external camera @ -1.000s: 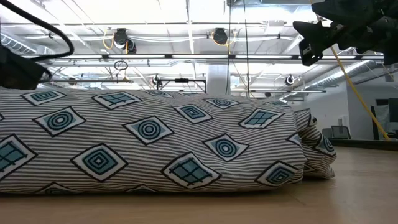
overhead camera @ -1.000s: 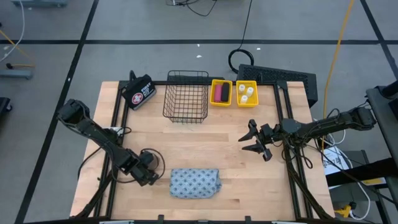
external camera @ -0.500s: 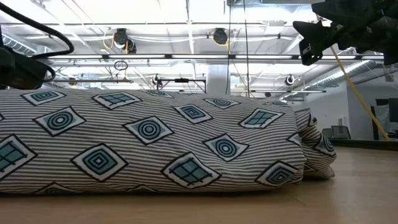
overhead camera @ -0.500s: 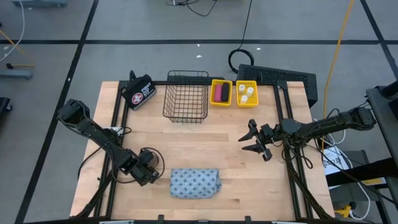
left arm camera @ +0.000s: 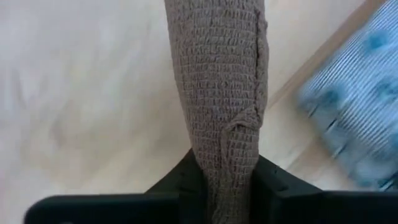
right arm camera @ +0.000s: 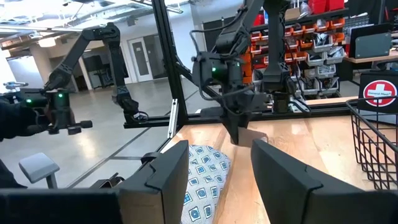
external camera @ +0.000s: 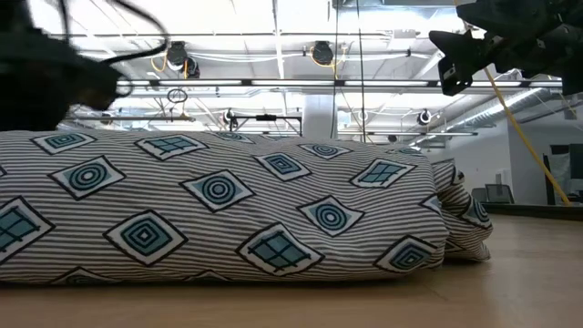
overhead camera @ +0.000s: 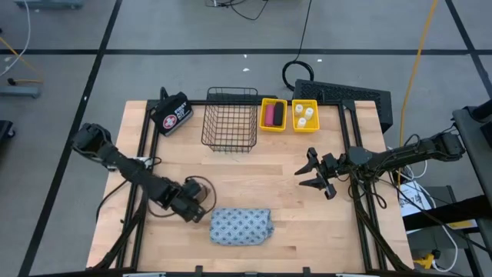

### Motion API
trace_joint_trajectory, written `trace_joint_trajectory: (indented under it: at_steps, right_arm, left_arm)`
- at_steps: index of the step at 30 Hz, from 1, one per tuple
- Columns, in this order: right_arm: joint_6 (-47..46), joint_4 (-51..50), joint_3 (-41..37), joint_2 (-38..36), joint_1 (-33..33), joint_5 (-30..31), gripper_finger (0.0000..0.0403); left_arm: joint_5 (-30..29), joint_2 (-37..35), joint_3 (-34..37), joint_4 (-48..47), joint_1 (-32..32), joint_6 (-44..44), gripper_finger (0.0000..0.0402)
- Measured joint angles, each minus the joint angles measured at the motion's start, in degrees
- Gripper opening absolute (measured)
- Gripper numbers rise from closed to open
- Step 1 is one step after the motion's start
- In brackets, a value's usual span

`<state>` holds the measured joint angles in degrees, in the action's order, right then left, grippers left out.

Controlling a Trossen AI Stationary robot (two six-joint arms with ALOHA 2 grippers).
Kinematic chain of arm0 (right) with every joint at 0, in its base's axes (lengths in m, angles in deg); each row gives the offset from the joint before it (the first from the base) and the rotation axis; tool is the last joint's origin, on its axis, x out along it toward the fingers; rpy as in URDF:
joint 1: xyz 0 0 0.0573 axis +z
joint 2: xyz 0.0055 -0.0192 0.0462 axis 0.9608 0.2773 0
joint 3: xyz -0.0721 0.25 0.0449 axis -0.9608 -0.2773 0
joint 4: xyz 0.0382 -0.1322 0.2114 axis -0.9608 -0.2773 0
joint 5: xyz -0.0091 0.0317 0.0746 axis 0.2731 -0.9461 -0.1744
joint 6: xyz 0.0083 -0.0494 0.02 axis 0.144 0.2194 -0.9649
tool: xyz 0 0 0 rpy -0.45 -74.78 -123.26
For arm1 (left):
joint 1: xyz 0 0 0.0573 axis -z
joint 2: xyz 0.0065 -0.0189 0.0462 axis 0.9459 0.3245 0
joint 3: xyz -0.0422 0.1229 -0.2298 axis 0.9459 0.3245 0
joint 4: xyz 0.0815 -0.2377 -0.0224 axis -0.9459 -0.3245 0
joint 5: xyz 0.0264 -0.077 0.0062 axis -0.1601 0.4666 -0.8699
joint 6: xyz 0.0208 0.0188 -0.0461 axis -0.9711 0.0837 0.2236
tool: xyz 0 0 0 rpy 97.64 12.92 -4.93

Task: Pick & Place Medicine items
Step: Put the brown bandage into the left yellow basket

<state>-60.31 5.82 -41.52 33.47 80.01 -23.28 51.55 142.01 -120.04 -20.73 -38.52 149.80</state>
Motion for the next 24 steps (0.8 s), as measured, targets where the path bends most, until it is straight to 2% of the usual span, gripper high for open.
trace_joint_trajectory:
  at_steps: [5,9,14,18,21,24]
  right_arm:
    - [0.00,0.90,0.02,0.02,-0.01,0.60,0.0162]
    - [-2.15,0.48,0.02,0.37,0.02,6.53,0.0162]
    - [-3.17,0.65,0.04,3.74,0.00,10.70,0.0162]
    - [-3.23,3.98,0.02,7.91,-0.02,13.66,0.0167]
    - [-3.21,8.78,0.04,11.36,0.02,13.11,0.0185]
    - [-3.23,12.83,0.38,14.60,-0.01,11.97,0.0215]
  left_arm:
    - [-4.93,-0.01,-1.87,8.42,-5.34,-13.47,0.0091]
    - [-2.25,-0.02,-3.23,15.18,-9.88,-22.36,0.0089]
    - [-0.51,1.44,-8.68,14.80,-14.38,-33.06,0.0060]
    - [1.44,5.50,-15.10,15.20,-16.81,-42.97,0.0055]
    - [3.38,10.15,-20.32,14.62,-18.09,-48.31,0.0063]
    - [5.42,15.54,-27.28,9.65,-18.85,-53.20,0.0072]
